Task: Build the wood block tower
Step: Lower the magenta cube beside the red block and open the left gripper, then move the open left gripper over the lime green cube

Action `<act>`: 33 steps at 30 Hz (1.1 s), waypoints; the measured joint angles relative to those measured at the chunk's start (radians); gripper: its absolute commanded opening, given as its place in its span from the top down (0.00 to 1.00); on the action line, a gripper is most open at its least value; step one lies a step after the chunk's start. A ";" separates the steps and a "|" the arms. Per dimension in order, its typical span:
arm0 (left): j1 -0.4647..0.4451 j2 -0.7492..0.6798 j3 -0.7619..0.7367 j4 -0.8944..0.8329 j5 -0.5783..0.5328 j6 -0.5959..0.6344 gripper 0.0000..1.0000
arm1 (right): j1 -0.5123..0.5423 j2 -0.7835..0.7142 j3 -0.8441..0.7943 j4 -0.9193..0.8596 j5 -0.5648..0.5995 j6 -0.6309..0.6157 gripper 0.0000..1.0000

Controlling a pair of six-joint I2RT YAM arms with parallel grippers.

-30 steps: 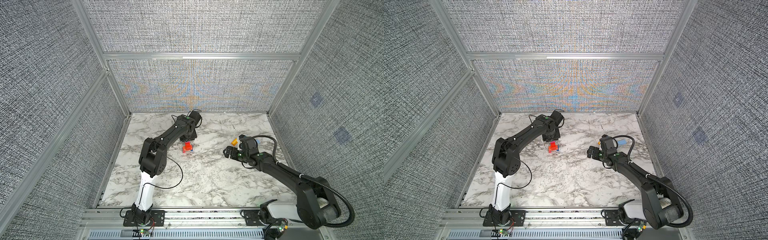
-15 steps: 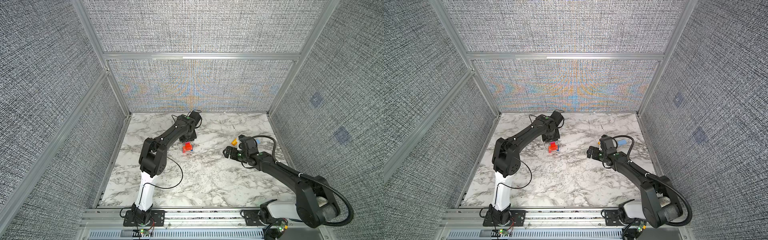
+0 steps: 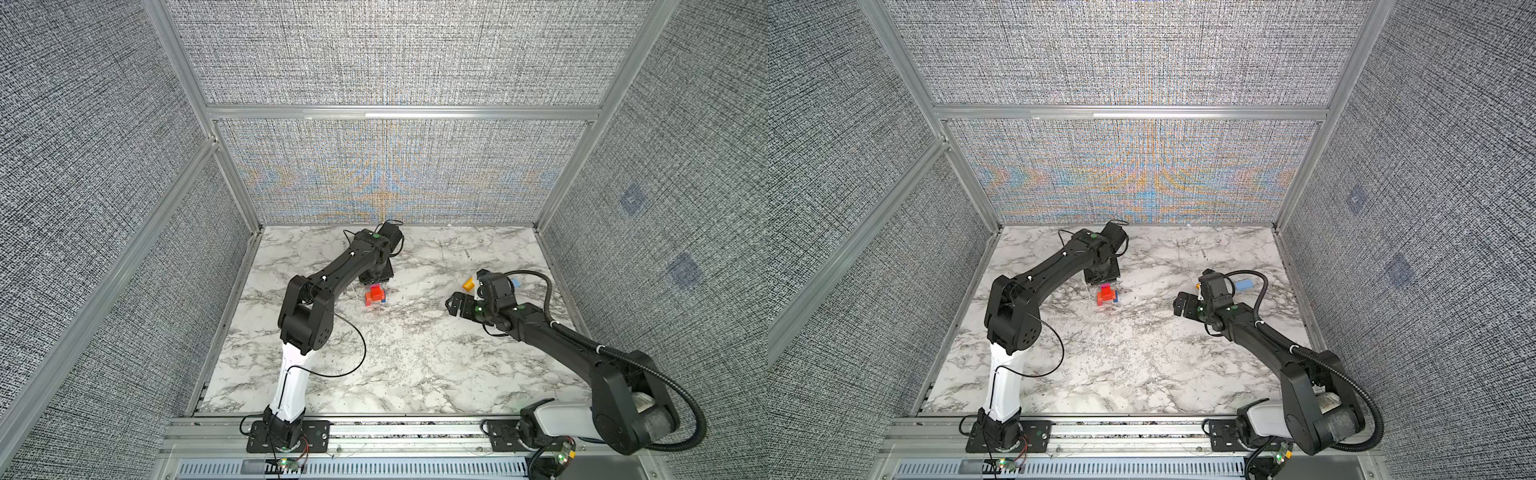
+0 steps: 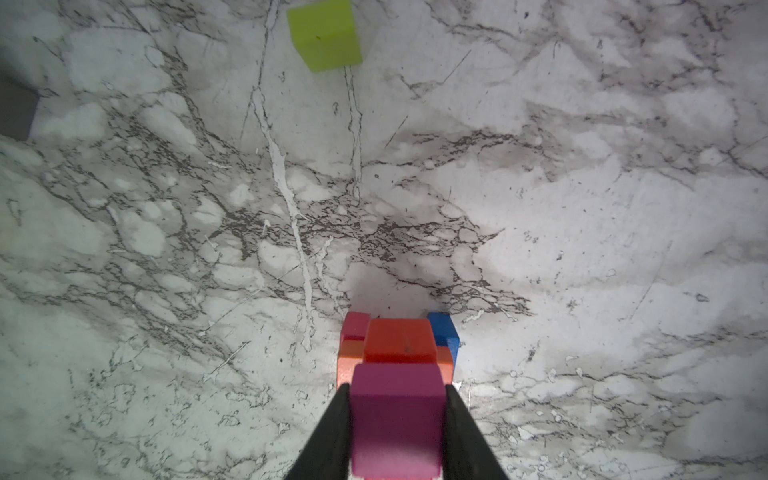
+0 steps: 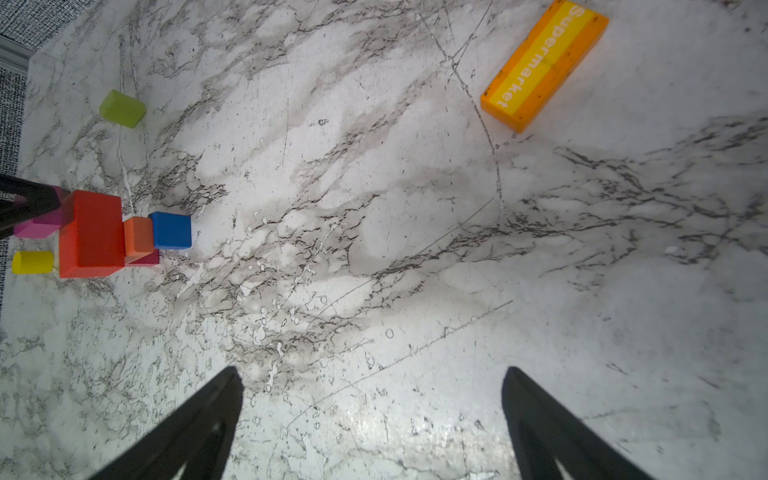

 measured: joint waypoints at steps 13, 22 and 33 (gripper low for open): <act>0.000 -0.014 -0.018 0.002 -0.001 0.014 0.45 | -0.001 0.004 0.005 -0.007 -0.002 -0.007 0.01; 0.000 -0.102 0.001 -0.032 -0.034 0.044 0.28 | -0.001 0.004 0.005 -0.007 -0.007 -0.019 0.01; 0.053 -0.147 0.002 -0.064 -0.098 0.275 0.15 | -0.001 -0.039 -0.032 0.039 -0.067 -0.071 0.01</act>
